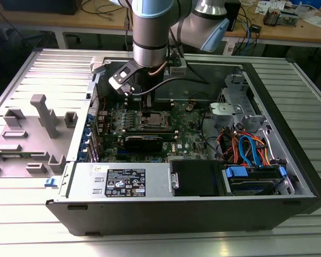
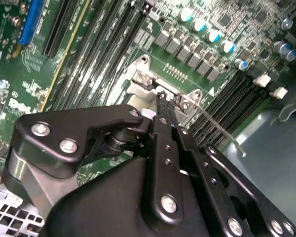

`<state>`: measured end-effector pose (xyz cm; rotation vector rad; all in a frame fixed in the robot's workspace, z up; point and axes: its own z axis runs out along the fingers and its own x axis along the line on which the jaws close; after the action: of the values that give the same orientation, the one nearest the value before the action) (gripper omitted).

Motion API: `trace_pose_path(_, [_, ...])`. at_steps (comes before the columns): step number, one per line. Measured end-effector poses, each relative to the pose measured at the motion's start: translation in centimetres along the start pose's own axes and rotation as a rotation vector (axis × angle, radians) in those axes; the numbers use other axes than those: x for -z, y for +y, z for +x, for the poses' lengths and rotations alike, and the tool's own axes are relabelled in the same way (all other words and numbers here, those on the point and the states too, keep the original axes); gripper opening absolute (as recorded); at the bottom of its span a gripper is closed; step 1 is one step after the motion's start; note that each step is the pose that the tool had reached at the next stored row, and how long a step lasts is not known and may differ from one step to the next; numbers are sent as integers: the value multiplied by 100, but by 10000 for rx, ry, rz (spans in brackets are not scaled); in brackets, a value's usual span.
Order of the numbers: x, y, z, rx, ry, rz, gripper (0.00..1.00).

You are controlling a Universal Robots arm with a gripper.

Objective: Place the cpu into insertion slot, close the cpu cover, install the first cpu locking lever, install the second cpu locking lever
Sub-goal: 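Close the cpu cover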

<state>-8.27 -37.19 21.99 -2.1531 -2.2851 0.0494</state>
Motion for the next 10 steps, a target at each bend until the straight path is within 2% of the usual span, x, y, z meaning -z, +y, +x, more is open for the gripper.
trace_pose_path(5, [-102, -25, 9, 5, -1, 0, 11])
trace_pose_path(8, [-133, -31, 8, 6, 2, 4, 11])
trace_pose_path(10, [-142, -32, 10, 14, 38, -1, 11])
